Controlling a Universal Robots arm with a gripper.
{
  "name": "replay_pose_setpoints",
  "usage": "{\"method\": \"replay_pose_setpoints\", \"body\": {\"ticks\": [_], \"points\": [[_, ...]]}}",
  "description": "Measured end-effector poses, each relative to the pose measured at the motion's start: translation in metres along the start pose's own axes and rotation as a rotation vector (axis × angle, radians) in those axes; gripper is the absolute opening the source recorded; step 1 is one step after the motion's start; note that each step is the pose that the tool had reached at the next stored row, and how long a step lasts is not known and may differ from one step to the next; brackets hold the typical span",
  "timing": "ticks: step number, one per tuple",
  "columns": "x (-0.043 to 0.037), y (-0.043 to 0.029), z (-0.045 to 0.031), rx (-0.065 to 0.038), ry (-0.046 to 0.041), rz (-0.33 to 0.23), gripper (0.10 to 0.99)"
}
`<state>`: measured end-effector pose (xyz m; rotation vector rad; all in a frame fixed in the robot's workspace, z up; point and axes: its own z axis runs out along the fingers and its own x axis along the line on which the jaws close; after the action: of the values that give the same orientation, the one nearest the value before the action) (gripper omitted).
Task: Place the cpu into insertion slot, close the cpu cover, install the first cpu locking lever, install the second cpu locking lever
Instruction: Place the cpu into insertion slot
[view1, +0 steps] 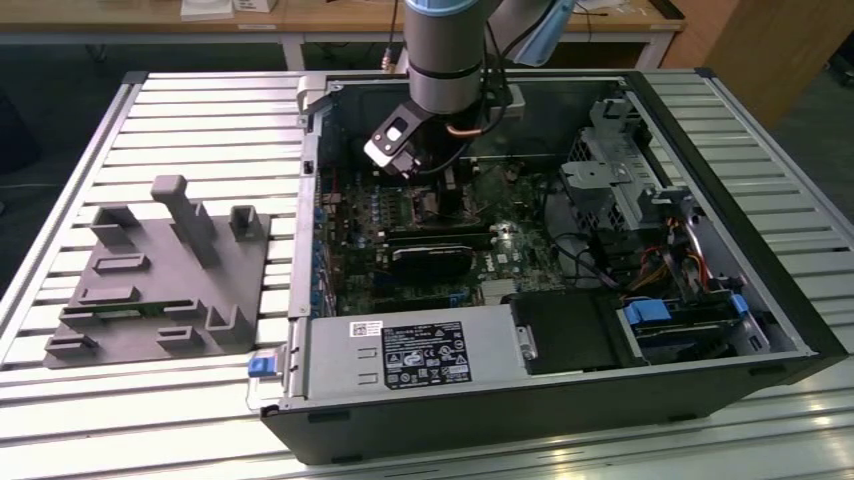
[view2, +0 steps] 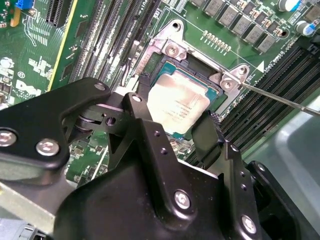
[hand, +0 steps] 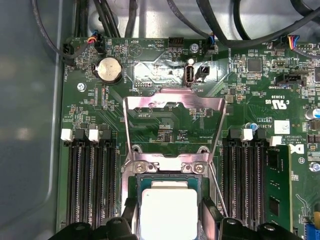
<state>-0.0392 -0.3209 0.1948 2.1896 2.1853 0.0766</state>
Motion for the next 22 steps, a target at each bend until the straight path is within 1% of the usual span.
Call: {"method": "replay_pose_setpoints", "body": {"ticks": [5,12,13,14,15,17,18,20,21,22], "points": [[0.0000,0.0005,-0.0073,0.000,0.0000,0.000,0.616],[0.0000,0.0005,-0.0079,0.000,-0.0001,0.000,0.616],[0.0000,0.0005,-0.0079,0.000,0.0000,0.000,0.600],[0.0000,0.0005,-0.0079,0.000,-0.0001,0.000,0.537],[0.0000,0.0005,-0.0079,0.000,0.0000,0.000,0.537],[0.0000,0.0005,-0.0080,0.000,0.0000,0.000,0.420],[0.0000,0.0005,-0.0080,0.000,0.0000,0.000,0.420],[0.0000,0.0005,-0.0080,0.000,0.0000,0.000,0.302],[0.0000,0.0005,-0.0080,0.000,0.0000,0.000,0.302],[0.0000,0.0005,-0.0080,0.000,-0.0001,0.000,0.243]]}}
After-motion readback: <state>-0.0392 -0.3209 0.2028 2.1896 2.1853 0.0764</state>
